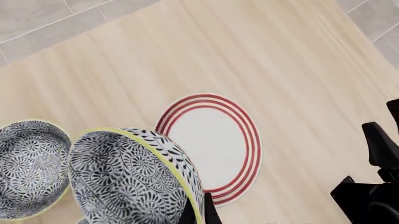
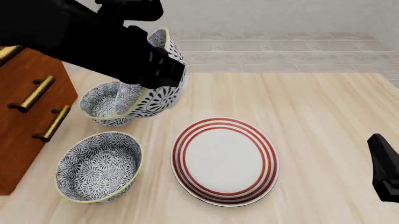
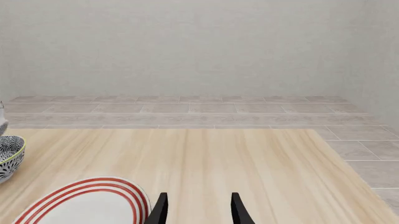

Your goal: Put the bowl at the front on the plate.

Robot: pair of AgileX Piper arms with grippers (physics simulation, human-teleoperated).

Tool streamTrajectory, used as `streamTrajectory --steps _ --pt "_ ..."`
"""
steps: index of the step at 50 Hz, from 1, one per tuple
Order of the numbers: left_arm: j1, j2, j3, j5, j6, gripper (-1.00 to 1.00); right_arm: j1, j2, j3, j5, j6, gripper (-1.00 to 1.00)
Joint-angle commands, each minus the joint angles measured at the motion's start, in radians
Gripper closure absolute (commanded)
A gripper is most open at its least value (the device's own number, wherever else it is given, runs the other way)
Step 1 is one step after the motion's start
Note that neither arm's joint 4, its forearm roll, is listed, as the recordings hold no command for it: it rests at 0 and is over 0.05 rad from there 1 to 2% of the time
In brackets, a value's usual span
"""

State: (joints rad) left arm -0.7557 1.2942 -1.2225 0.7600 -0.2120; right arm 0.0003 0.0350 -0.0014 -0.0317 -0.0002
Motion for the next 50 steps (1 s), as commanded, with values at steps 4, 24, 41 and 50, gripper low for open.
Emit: streamTrajectory --steps 4,24,41,50 --pt "-0.103 0.155 -0.081 -0.006 0.012 1.0 0.0 -0.013 -0.001 0.013 0.0 -1.0" --pt "-0.167 0.281 -0.071 -0.037 0.015 1.0 0.0 -0.012 -0.001 0.013 0.0 -1.0" --pt "-0.176 0.338 -0.092 -0.047 0.021 1.0 0.0 -0.013 -0.001 0.013 0.0 -1.0" --pt "-0.188 0.373 -0.087 -0.068 -0.004 1.0 0.0 -0.013 -0.001 0.013 0.0 -1.0"
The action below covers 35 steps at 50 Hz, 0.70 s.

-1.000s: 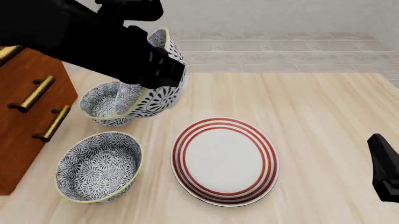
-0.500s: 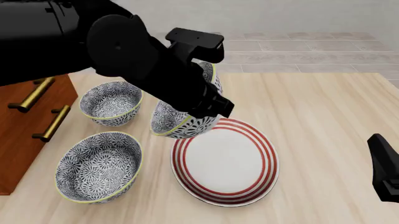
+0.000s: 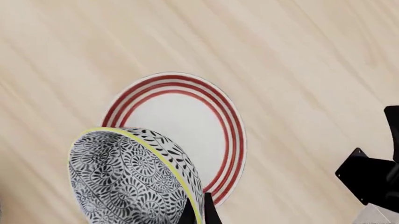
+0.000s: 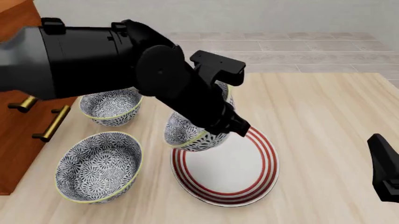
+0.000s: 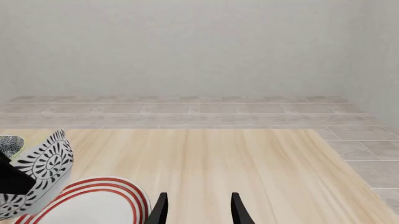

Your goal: Put the bowl at the front on the plate.

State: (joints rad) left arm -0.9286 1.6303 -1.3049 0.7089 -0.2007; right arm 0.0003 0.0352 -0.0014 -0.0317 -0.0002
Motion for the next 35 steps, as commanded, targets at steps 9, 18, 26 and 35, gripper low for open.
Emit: streamTrajectory --steps 9,18,26,35 --pt "0.013 0.054 0.019 -0.042 0.0 1.0 0.0 -0.013 -0.001 0.013 0.0 -1.0" --pt "0.017 0.074 0.01 -0.046 0.012 1.0 0.0 -0.013 -0.001 0.013 0.0 -1.0" --pt "0.007 0.092 -0.009 -0.047 0.009 1.0 0.0 -0.013 -0.001 0.013 0.0 -1.0" --pt "-0.003 0.115 -0.029 -0.054 0.002 1.0 0.0 -0.013 -0.001 0.013 0.0 -1.0"
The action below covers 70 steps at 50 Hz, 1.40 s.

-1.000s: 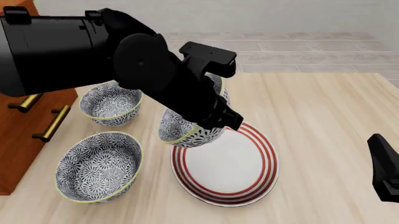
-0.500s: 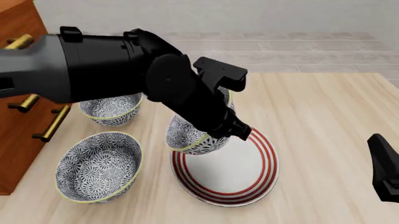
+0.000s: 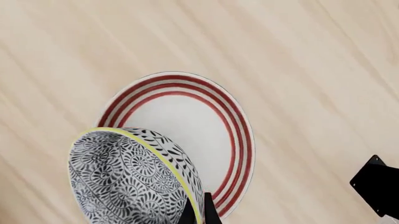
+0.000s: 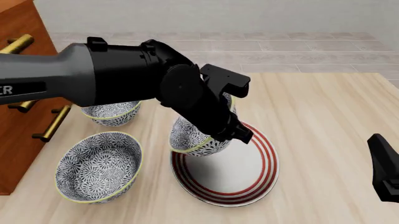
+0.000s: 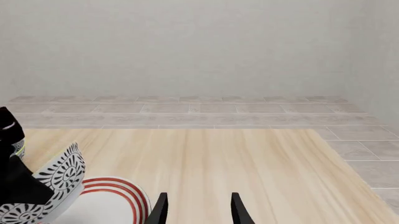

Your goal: Put the bowl at the front on the plate.

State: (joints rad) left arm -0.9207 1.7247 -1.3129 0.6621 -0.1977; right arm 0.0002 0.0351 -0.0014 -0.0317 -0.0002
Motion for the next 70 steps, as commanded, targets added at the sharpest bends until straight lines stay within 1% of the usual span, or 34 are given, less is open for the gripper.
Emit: streamTrajectory --steps 1,3,7,11,48,70 --pt "-0.012 0.022 -0.021 -0.007 -0.003 1.0 0.0 -0.013 -0.001 0.013 0.0 -1.0" --pt "-0.006 0.028 -0.026 -0.009 0.004 1.0 0.0 -0.013 -0.001 0.013 0.0 -1.0" --pt "-0.023 0.041 -0.027 -0.011 -0.012 1.0 0.0 -0.013 -0.001 0.013 0.0 -1.0" --pt "-0.027 0.048 -0.03 -0.013 -0.011 1.0 0.0 -0.013 -0.001 0.013 0.0 -1.0" --pt "-0.032 0.107 0.03 -0.068 -0.012 1.0 0.0 -0.013 -0.001 0.013 0.0 -1.0" --pt "-0.041 0.123 0.031 -0.076 -0.015 1.0 0.0 -0.013 -0.001 0.013 0.0 -1.0"
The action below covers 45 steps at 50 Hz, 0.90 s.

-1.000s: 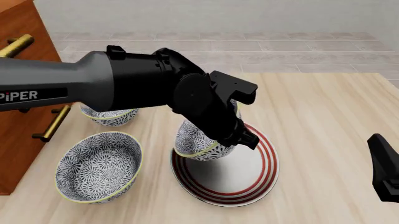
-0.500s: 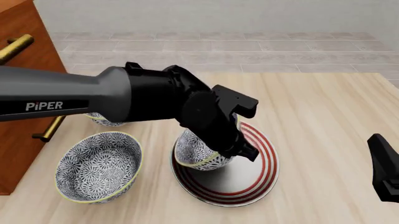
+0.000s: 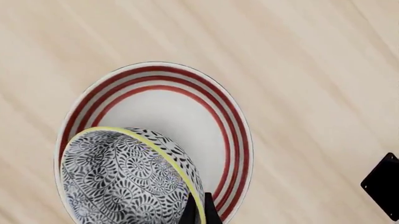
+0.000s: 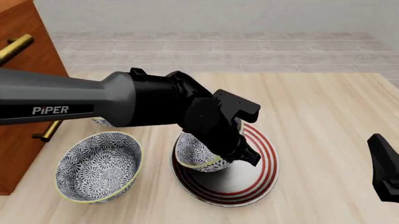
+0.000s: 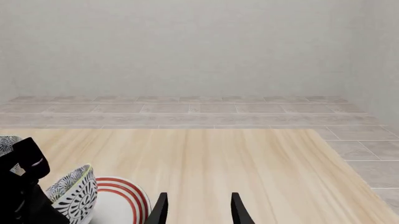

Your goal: Put the bowl at the front on the plate.

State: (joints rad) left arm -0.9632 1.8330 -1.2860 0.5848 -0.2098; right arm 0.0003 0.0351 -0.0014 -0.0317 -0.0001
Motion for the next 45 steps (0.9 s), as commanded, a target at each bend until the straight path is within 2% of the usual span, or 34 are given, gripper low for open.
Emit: streamTrajectory --steps 1,2,27,45 --pt "0.005 0.014 0.002 0.003 -0.004 1.0 0.0 -0.013 -0.001 0.013 0.0 -1.0" --pt "0.006 0.007 -0.004 0.003 -0.002 -1.0 0.0 -0.013 -0.001 0.013 0.0 -1.0" --pt "-0.012 -0.023 -0.037 0.04 -0.01 -1.0 0.0 -0.013 -0.001 0.013 0.0 -1.0" --pt "-0.013 -0.143 -0.029 0.12 0.004 -1.0 0.0 -0.013 -0.001 0.013 0.0 -1.0"
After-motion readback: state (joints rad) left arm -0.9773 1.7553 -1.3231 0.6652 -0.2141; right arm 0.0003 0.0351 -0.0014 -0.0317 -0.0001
